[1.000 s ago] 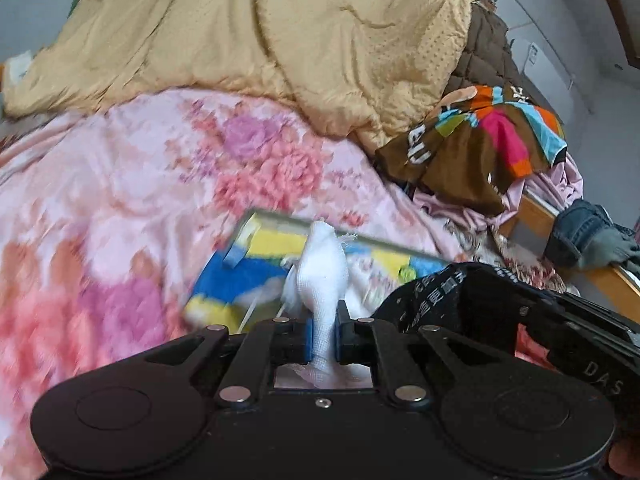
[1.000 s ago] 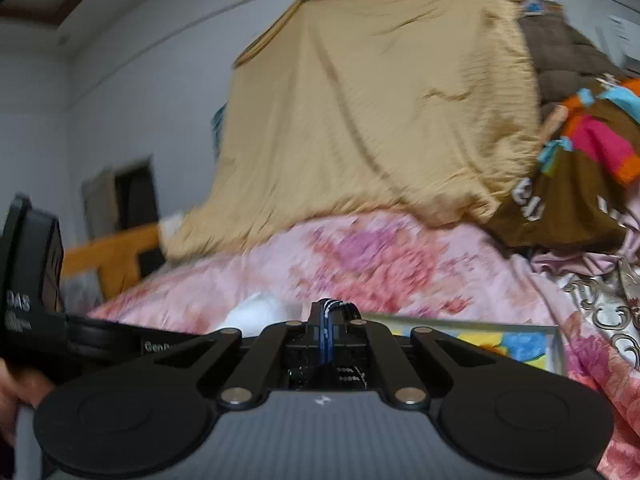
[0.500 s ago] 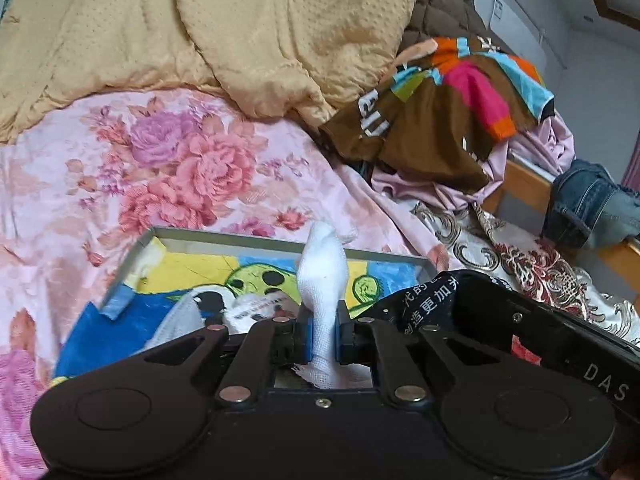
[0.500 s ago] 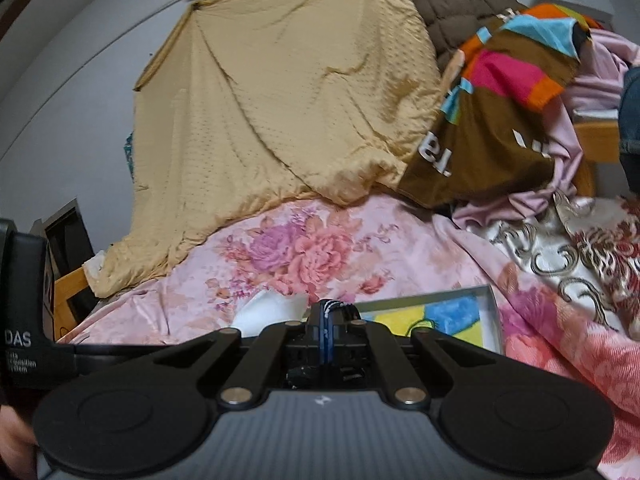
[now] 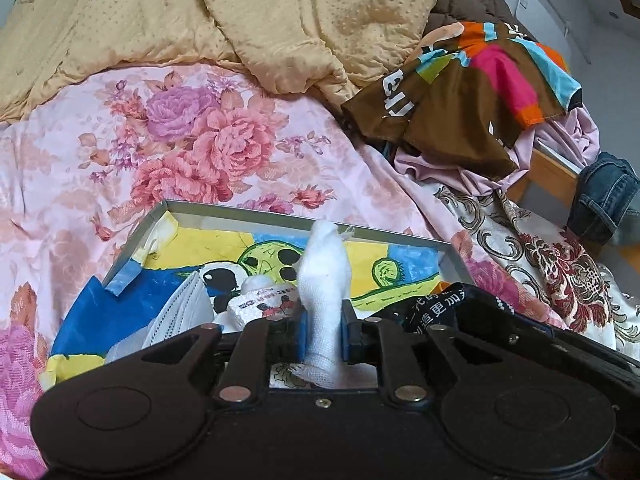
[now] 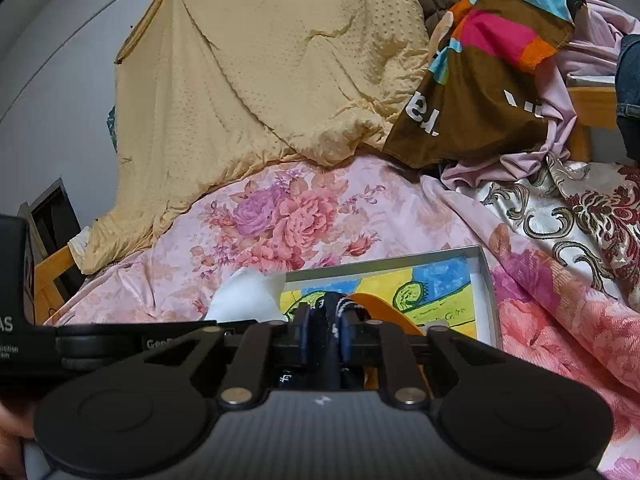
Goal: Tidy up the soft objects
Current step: 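Carry the white cloth and black sock with both grippers and lower them into the tray, then open both grippers to release the cloth and sock in the tray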
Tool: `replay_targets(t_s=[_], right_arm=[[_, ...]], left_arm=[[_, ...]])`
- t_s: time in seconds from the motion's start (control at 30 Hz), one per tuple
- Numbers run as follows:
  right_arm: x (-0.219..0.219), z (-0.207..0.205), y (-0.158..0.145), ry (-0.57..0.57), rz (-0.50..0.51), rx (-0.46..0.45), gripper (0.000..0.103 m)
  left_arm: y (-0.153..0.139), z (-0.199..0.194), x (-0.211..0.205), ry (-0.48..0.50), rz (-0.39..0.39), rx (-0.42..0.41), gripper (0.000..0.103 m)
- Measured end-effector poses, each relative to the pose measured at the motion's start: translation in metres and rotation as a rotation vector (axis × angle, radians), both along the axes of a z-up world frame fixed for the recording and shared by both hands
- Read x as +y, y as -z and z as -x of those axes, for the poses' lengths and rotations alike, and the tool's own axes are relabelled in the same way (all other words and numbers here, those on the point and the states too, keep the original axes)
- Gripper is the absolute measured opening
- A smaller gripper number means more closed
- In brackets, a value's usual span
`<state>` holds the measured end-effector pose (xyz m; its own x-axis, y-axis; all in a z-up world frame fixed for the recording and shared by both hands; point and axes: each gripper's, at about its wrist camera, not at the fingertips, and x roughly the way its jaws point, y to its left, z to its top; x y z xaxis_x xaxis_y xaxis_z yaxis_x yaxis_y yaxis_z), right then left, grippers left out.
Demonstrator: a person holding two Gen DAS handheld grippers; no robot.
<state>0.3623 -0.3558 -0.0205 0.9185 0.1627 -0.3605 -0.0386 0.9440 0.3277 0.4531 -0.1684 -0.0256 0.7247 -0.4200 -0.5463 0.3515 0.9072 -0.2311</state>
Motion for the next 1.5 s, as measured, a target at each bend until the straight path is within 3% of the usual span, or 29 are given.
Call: replay_targets(t_s=[0.2, 0.53, 0.67, 0.87, 1.27, 1.5], right_arm=[[-0.002, 0.001, -0.004, 0.000, 0.003, 0.039, 0.041], [-0.004, 0.010, -0.017, 0.002, 0.008, 0.059, 0.060], [-0.005, 0.018, -0.026, 0.007, 0.011, 0.050, 0.071], [-0.003, 0.033, -0.041, 0.024, 0.034, 0.034, 0.085], [0.004, 0.077, -0.069, 0.076, 0.069, -0.021, 0.102], [0.016, 0.099, -0.078, 0.078, 0.090, -0.045, 0.103]], left_arm=[[-0.004, 0.006, 0.002, -0.012, -0.008, -0.004, 0.027], [-0.012, 0.017, 0.011, -0.050, -0.014, -0.013, 0.053], [-0.019, 0.024, 0.021, -0.084, 0.004, -0.025, 0.068], [-0.035, 0.038, 0.035, -0.113, 0.016, -0.061, 0.081], [-0.066, 0.084, 0.072, -0.156, 0.049, -0.133, 0.098], [-0.076, 0.119, 0.086, -0.163, 0.043, -0.187, 0.102]])
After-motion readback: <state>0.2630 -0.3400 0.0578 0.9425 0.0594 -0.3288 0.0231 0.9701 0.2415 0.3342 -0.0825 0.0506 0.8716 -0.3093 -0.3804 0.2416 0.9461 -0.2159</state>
